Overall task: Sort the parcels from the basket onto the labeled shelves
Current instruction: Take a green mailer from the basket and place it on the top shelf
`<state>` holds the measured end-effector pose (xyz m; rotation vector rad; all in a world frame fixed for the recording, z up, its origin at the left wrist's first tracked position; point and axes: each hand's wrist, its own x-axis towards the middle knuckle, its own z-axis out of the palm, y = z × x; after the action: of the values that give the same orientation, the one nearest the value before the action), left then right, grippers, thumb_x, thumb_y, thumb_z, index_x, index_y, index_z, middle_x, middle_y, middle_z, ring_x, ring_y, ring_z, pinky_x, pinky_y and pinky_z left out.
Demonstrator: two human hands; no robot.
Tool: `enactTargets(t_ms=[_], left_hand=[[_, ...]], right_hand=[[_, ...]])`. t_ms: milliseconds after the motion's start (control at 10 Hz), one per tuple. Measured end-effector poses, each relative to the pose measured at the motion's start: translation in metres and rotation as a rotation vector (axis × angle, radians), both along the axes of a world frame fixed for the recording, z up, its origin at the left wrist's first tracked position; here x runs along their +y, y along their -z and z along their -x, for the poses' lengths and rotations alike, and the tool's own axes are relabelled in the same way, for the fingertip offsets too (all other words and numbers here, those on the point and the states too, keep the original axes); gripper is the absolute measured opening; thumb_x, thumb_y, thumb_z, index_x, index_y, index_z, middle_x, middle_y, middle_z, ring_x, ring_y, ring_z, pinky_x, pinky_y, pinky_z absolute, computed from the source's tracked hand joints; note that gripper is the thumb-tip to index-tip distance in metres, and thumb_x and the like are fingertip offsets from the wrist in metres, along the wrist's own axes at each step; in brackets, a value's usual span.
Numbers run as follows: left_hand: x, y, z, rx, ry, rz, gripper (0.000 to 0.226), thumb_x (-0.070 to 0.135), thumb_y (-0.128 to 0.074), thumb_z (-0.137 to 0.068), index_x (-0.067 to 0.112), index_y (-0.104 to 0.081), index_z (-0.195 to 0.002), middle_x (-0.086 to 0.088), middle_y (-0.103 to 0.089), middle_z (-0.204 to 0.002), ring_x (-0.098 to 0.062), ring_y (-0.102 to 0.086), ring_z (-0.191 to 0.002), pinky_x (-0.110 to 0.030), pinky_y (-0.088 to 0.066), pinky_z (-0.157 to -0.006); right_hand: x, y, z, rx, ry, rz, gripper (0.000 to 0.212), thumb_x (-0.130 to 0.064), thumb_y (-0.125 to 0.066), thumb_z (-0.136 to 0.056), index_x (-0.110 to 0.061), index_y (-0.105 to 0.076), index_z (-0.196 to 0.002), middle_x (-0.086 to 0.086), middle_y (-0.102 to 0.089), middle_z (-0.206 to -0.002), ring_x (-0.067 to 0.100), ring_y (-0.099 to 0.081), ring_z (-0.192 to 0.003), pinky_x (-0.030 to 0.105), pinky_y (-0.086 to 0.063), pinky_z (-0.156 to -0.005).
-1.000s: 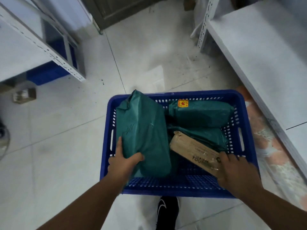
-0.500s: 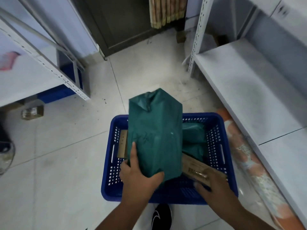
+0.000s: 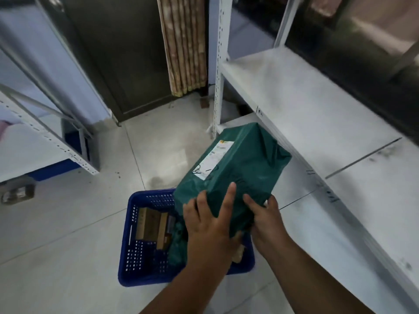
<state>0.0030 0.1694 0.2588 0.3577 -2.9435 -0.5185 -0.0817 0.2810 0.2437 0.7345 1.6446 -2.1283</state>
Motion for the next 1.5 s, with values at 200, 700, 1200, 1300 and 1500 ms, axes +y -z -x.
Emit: enactTargets(t_ms=[200,700,1200,1300,1500], left_hand=[[-0.001,-0.139,0.005,0.179,0.139,-0.287,0.072,0.038,-0.054,-0.104,0.054,-0.008,-0.157,0.01,-0.046,-0.149,-0.005,-0.031,-0.132,-0.036,-0.034,-0.12],[0.038,-0.336,0.002,0.394,0.272,-0.546,0.091,0.041,-0.084,-0.084,0.078,-0.023,-0.141,0.034,0.0,-0.166,-0.008,-0.021,-0.157,-0.037,-0.033,-0.126],[0.07,-0.405,-0.01,0.245,0.062,-1.259,0.117,0.056,-0.104,-0.035,0.03,-0.056,-0.139,0.004,-0.077,-0.119,-0.02,-0.077,-0.101,-0.035,-0.064,-0.084],[0.082,-0.412,-0.011,0.388,0.104,-1.189,0.088,0.035,-0.1,-0.062,0.033,-0.05,-0.135,0.019,-0.068,-0.108,-0.001,-0.067,-0.093,-0.007,-0.051,-0.06],[0.093,-0.455,-0.02,0.499,0.178,-1.101,0.071,0.027,-0.092,-0.076,0.046,-0.05,-0.131,0.026,-0.068,-0.108,0.007,-0.069,-0.094,-0.011,-0.053,-0.069]], right_hand=[[0.036,-0.109,0.026,0.042,0.019,-0.056,0.023,-0.018,-0.058,-0.105,-0.019,-0.064,-0.127,0.01,-0.072,-0.126,0.035,-0.071,-0.11,0.057,-0.057,-0.098],[0.082,-0.364,-0.017,0.356,-0.041,-0.104,0.017,-0.017,-0.058,-0.102,-0.008,-0.072,-0.099,0.019,-0.075,-0.102,0.035,-0.073,-0.092,0.057,-0.061,-0.088],[0.148,-0.413,-0.053,0.665,-0.198,0.01,0.063,-0.042,-0.079,-0.08,-0.021,-0.061,-0.136,0.0,-0.079,-0.118,0.023,-0.077,-0.106,0.043,-0.062,-0.09],[0.166,-0.428,-0.053,0.738,-0.217,-0.019,0.036,-0.038,-0.069,-0.094,-0.03,-0.065,-0.129,-0.01,-0.079,-0.115,0.012,-0.077,-0.103,0.029,-0.063,-0.084],[0.195,-0.472,-0.062,0.724,-0.448,-0.048,0.066,-0.074,-0.06,-0.084,-0.049,-0.051,-0.144,-0.021,-0.067,-0.137,0.004,-0.068,-0.121,0.04,-0.054,-0.103]])
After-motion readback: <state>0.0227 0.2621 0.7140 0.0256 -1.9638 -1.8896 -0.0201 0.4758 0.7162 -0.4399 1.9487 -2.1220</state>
